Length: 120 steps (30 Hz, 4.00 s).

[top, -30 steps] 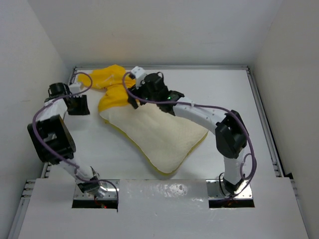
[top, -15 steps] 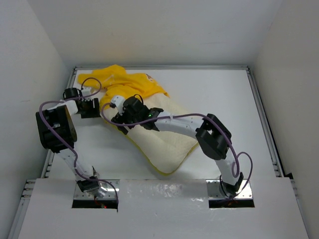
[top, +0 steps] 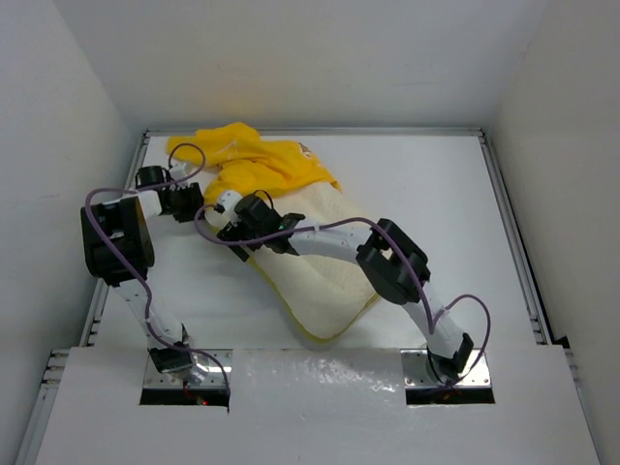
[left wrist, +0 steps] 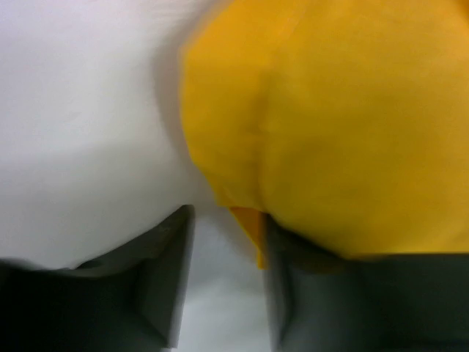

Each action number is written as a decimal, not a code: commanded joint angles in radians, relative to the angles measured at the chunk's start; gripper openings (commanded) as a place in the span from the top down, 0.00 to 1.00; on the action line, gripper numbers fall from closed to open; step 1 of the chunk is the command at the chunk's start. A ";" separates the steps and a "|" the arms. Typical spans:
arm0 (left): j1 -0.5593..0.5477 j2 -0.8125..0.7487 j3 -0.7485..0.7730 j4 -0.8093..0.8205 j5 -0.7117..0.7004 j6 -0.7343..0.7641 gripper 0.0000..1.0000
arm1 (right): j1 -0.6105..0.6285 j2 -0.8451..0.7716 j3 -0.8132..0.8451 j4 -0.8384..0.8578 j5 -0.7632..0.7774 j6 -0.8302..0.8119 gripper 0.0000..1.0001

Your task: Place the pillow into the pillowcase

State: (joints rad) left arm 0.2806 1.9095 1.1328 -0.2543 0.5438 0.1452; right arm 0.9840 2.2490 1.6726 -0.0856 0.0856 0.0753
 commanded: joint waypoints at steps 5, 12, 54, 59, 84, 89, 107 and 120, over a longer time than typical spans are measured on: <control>-0.067 0.112 0.002 0.099 0.065 -0.214 1.00 | -0.016 0.066 0.041 -0.020 0.016 0.127 0.73; -0.044 0.019 -0.034 0.110 0.084 -0.193 1.00 | -0.103 -0.015 -0.005 0.075 -0.011 0.302 1.00; -0.262 0.170 0.266 0.183 -0.139 -0.028 0.36 | -0.185 -0.190 -0.116 0.299 -0.024 0.446 1.00; -0.258 0.197 0.280 0.233 0.023 -0.111 0.75 | -0.185 -0.209 -0.129 0.287 -0.029 0.440 1.00; -0.343 -0.290 0.053 -0.292 0.174 0.327 1.00 | -0.271 0.145 0.452 0.070 0.304 0.716 1.00; -0.388 -0.342 0.116 -0.336 0.167 0.379 1.00 | -0.231 0.081 0.337 0.138 0.348 0.756 1.00; -0.232 -0.385 0.134 -0.833 0.517 0.855 0.60 | -0.249 -0.139 -0.154 0.509 -0.133 0.720 0.28; -0.572 -0.126 0.507 -0.318 -0.310 0.415 0.60 | -0.554 -0.392 -0.229 0.037 -0.415 0.317 0.50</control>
State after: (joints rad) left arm -0.2165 1.6329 1.6066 -0.8349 0.5636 0.7689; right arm 0.5323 1.8240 1.4277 0.0502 -0.2428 0.4747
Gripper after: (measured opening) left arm 0.337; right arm 0.424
